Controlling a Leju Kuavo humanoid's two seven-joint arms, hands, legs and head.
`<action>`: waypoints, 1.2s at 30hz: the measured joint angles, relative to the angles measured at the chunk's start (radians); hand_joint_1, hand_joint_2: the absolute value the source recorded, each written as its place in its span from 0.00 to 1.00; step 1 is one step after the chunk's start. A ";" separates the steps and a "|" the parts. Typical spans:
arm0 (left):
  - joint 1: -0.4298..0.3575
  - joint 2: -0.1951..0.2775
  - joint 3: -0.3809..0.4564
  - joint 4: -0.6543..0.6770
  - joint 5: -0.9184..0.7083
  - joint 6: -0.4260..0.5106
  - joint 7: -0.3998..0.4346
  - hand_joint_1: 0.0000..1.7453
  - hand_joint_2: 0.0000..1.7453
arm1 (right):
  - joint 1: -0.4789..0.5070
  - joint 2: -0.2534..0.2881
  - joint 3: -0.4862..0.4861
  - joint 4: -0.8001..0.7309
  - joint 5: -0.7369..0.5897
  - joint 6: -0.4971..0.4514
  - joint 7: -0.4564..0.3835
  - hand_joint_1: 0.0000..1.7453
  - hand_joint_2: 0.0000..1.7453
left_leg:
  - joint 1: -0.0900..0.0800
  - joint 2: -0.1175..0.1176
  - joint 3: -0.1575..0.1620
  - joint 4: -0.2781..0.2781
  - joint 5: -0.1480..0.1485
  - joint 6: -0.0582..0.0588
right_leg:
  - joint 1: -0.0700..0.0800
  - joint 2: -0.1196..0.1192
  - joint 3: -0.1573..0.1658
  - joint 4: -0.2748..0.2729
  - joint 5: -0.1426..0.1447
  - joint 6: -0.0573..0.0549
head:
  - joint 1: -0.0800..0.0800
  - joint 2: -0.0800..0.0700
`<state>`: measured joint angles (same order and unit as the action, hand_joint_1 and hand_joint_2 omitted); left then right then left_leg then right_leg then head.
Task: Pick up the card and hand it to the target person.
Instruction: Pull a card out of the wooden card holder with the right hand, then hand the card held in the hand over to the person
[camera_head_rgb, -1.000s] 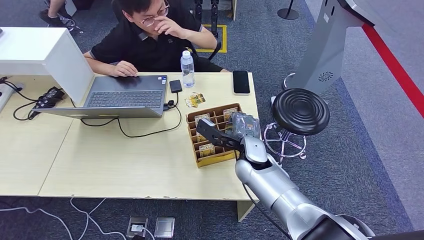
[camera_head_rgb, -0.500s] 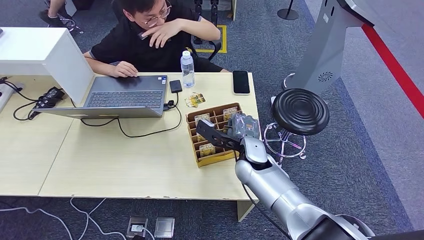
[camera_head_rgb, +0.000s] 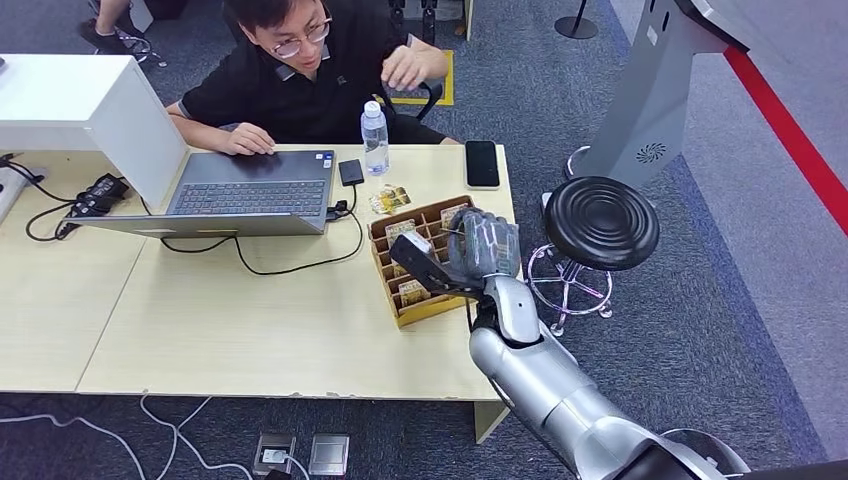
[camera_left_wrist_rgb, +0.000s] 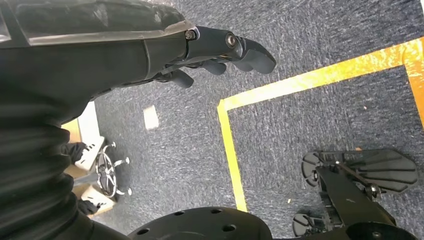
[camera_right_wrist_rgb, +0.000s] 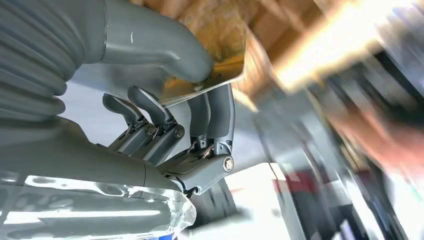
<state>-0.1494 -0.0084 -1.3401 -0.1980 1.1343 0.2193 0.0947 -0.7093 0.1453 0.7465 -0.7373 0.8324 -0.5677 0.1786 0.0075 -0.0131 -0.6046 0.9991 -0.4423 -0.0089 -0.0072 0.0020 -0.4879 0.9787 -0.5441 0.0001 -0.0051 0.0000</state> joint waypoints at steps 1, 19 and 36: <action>0.000 0.000 0.000 0.000 0.000 -0.002 0.000 0.00 1.00 | 0.006 -0.002 -0.006 -0.014 -0.014 -0.054 -0.039 1.00 1.00 | 0.000 0.000 0.000 0.000 0.000 0.000 | 0.000 0.000 0.000 0.000 0.000 0.000 | 0.000 0.000; -0.008 0.000 -0.003 0.000 -0.013 -0.013 0.018 0.00 1.00 | -0.035 0.023 -0.079 -0.043 -0.116 -0.012 -0.121 1.00 1.00 | 0.000 0.000 -0.001 0.000 0.000 0.000 | 0.000 0.000 0.000 0.000 0.000 0.000 | 0.000 0.000; -0.023 -0.002 -0.043 0.000 -0.028 -0.032 0.033 0.00 1.00 | -0.295 0.111 0.002 0.255 -0.018 0.109 0.083 0.00 1.00 | 0.000 -0.001 -0.002 0.000 0.000 0.000 | 0.000 0.000 -0.001 0.000 0.000 0.000 | 0.002 0.000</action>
<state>-0.1727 -0.0103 -1.3828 -0.1980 1.1060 0.1872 0.1281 -1.0043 0.2566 0.7481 -0.4826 0.8141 -0.4586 0.2616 0.0074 -0.0139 -0.6069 0.9991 -0.4422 -0.0089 -0.0073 0.0015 -0.4888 0.9788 -0.5440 -0.0001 -0.0036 0.0000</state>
